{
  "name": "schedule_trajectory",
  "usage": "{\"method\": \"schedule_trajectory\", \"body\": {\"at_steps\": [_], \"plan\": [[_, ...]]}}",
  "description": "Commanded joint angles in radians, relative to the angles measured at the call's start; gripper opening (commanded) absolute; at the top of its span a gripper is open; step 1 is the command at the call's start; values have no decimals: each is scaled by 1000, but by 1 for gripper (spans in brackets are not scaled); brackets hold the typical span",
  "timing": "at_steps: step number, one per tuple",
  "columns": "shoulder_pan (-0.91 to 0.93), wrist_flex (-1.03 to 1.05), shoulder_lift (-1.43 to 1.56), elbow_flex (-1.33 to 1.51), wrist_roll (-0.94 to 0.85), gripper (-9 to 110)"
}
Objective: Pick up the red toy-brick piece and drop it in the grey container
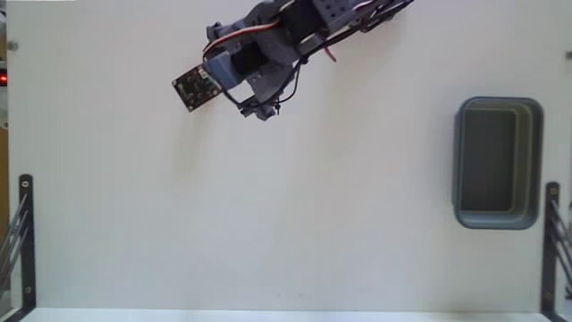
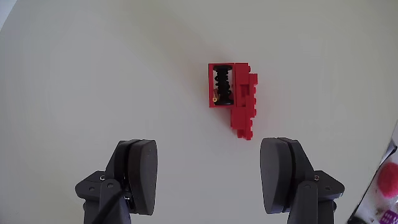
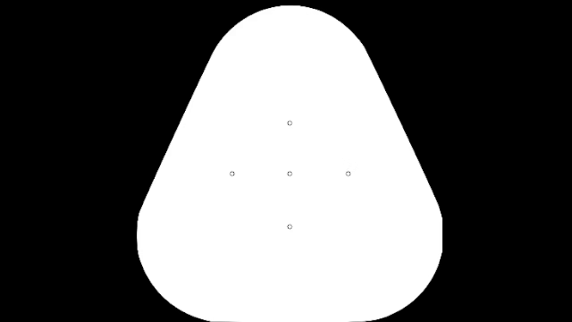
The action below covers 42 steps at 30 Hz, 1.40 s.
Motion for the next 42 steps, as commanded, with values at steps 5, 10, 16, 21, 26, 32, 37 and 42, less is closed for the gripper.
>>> {"method": "schedule_trajectory", "body": {"at_steps": [5,10,16,21,26,32,37,42], "plan": [[10,-59,-59,-93,5,110],[10,-87,-119,-125,5,110],[10,-114,-188,-165,5,110],[10,-134,-243,-202,5,110],[10,-137,-253,-208,5,110],[10,-137,-253,-208,5,110],[30,-137,-253,-208,5,110],[61,-137,-253,-208,5,110]]}}
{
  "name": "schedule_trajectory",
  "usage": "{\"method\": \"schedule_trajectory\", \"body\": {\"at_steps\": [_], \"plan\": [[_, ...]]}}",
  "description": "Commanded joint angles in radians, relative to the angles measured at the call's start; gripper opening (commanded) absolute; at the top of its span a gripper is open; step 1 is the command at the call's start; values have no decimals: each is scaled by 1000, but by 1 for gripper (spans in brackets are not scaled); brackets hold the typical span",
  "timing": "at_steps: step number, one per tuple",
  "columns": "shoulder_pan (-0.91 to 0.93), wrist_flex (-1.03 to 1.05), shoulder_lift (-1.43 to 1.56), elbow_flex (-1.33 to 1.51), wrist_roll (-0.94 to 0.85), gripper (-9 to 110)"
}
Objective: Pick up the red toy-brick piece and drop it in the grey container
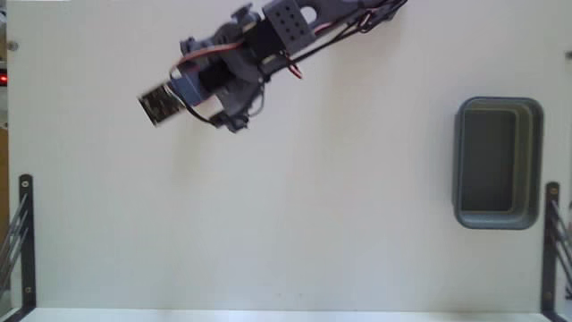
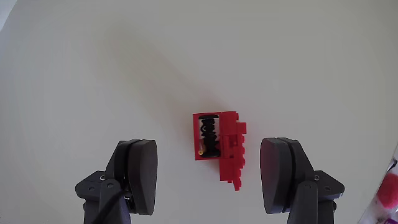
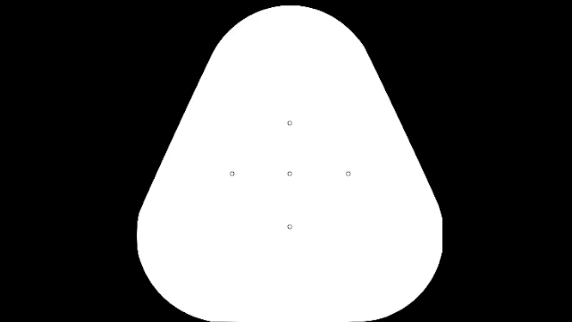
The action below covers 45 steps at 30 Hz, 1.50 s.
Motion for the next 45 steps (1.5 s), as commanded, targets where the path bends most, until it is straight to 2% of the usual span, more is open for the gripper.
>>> {"method": "schedule_trajectory", "body": {"at_steps": [1,22,45], "plan": [[19,-23,22,-41,3,110],[19,-34,24,-28,3,110],[19,-196,28,138,3,110]]}}
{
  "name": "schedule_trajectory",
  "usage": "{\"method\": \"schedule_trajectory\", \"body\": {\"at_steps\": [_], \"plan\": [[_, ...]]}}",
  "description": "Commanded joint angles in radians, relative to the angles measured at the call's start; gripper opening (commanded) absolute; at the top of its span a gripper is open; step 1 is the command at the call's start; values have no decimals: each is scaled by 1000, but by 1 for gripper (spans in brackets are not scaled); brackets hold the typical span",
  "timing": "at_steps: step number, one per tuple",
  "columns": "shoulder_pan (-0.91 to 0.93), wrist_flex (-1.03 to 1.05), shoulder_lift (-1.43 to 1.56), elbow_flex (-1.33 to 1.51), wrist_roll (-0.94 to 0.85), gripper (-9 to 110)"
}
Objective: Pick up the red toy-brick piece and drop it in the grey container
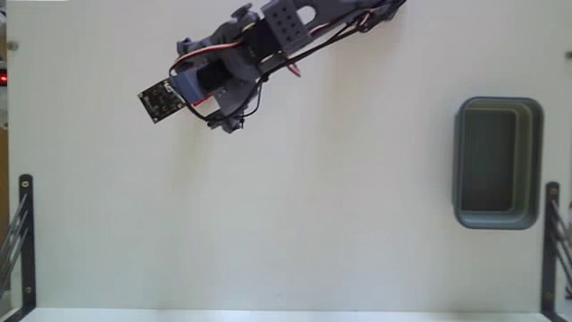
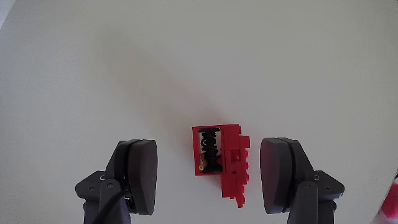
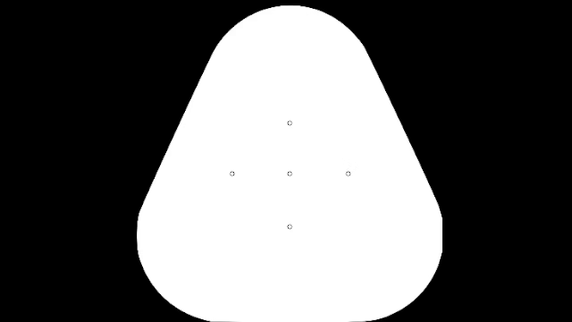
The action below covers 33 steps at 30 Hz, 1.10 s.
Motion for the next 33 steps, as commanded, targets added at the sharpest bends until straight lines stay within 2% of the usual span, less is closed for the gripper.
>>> {"method": "schedule_trajectory", "body": {"at_steps": [1,33], "plan": [[21,-32,27,18,3,110],[21,-254,-12,200,3,110]]}}
